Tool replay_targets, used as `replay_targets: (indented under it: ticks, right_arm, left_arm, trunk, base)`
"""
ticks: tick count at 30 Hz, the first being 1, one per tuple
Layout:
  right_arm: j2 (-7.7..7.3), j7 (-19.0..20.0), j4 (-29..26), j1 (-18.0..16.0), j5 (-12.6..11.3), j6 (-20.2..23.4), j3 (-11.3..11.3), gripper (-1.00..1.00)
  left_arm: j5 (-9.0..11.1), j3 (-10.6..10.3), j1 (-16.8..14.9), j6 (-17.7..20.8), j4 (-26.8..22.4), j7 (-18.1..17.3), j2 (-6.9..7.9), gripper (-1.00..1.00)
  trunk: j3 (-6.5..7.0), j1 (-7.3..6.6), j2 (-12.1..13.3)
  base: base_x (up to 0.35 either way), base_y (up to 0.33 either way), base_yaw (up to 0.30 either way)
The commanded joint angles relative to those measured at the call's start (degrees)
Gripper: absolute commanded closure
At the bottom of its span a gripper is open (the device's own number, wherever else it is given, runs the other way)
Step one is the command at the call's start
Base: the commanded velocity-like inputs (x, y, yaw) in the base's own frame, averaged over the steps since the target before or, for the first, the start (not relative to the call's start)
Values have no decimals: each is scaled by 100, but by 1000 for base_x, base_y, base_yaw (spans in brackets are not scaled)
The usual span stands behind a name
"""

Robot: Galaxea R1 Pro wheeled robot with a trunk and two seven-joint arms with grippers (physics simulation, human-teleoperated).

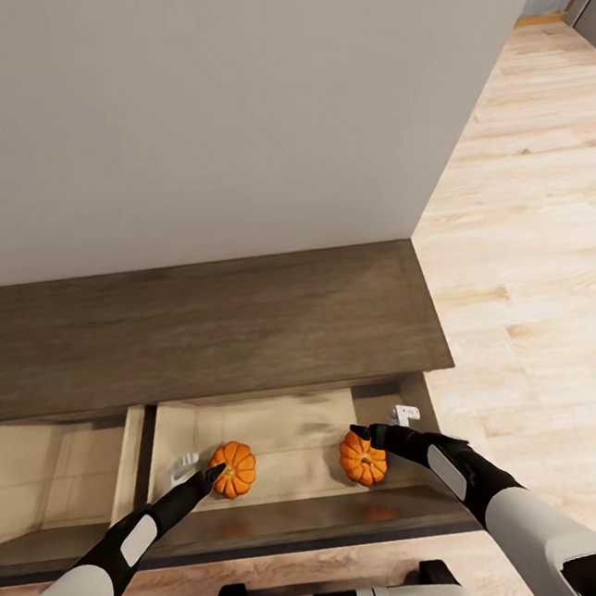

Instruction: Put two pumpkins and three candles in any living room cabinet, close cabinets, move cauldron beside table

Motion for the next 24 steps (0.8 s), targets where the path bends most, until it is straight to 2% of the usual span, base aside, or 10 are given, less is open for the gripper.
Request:
replay_targets:
  ticks: [1, 7, 8, 10, 17, 24]
  right_arm:
    - [-5, 0, 2, 0, 2, 0, -1, -100]
    - [-6, -1, 6, 1, 10, 280, 2, -100]
    - [-39, 32, 40, 35, 43, 311, 35, -100]
    - [-38, 96, 105, 75, 112, 357, 101, -100]
    - [-36, -67, 304, 138, 170, 265, 265, -100]
    - [-39, -118, 304, 141, 171, 270, 275, -100]
  left_arm:
    - [-1, -2, 0, 2, -1, 0, -5, -100]
    - [1, -8, -1, 5, 12, 5, -102, -100]
    - [10, -42, 8, 39, -22, -28, -68, -100]
    - [16, -47, 8, 103, -10, -93, -101, -100]
    - [19, 33, 8, -88, 42, 3, -131, -100]
    - [19, 27, 8, -105, 33, 6, -127, -100]
  trunk:
    - [19, -23, 42]
    - [126, -154, 282]
    - [126, -154, 281]
    - [126, -154, 281]
    - [126, -154, 281]
    - [251, -307, 562]
  base:
    - [0, 0, 0]
    - [0, 0, 0]
    - [0, 0, 0]
    - [0, 0, 0]
    - [0, 0, 0]
    - [0, 0, 0]
